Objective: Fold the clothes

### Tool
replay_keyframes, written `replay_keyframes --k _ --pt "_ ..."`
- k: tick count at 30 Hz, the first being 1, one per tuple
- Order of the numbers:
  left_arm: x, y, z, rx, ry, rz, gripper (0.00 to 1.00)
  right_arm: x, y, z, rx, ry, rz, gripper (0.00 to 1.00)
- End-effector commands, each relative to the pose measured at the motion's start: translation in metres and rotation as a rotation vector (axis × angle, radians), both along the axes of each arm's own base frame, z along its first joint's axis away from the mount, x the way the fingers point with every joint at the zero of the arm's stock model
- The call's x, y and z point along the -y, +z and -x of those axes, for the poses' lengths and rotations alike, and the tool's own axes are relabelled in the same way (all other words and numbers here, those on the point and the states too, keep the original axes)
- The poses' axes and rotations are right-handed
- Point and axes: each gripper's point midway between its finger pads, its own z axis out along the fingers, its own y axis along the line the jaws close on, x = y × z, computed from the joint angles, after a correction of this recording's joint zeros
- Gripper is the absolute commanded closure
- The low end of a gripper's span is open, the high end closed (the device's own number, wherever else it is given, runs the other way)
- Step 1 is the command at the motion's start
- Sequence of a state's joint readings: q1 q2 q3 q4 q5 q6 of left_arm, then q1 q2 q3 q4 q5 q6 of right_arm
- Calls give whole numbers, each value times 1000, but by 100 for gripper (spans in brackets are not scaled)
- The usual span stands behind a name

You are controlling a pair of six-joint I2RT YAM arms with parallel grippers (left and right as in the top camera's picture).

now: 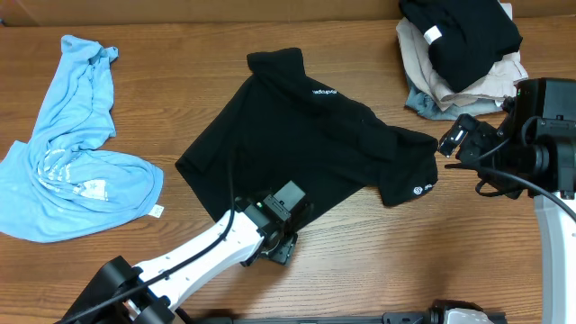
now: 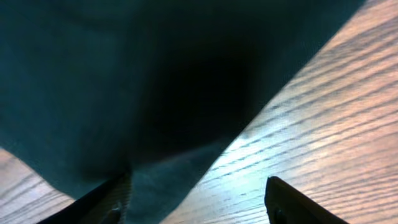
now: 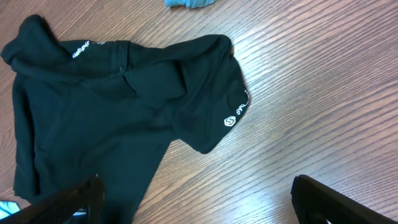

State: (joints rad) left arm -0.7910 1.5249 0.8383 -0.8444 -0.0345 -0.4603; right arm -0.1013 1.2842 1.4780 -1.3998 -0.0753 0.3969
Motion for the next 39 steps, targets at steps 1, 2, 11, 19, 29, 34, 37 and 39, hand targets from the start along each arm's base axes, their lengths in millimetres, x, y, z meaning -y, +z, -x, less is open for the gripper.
replay_keyframes --k 1,2,11,19,29,34,37,39 --pt "-17 -8 -5 29 -68 -94 29 -1 -1 0 2 14 1 0" --pt "-19 -11 -5 31 -99 -108 29 -1 0 0 3 14 1 0" --pt "-21 -21 6 -26 -219 -140 33 -1 0 -1 5 14 1 0" --pt "-42 -34 2 31 -198 -227 56 -1 0 -1 7 14 1 0" --pt "-28 14 -14 20 -201 -247 82 -1 0 -1 7 13 0 0" --pt "-10 63 -26 22 -215 -218 75 -2 0 -1 7 12 -5 0" --pt "-7 70 -38 54 -199 -198 66 -3 0 -1 8 15 -13 0" --pt "-10 65 -46 71 -168 -183 70 -4 0 -1 8 18 -18 0"
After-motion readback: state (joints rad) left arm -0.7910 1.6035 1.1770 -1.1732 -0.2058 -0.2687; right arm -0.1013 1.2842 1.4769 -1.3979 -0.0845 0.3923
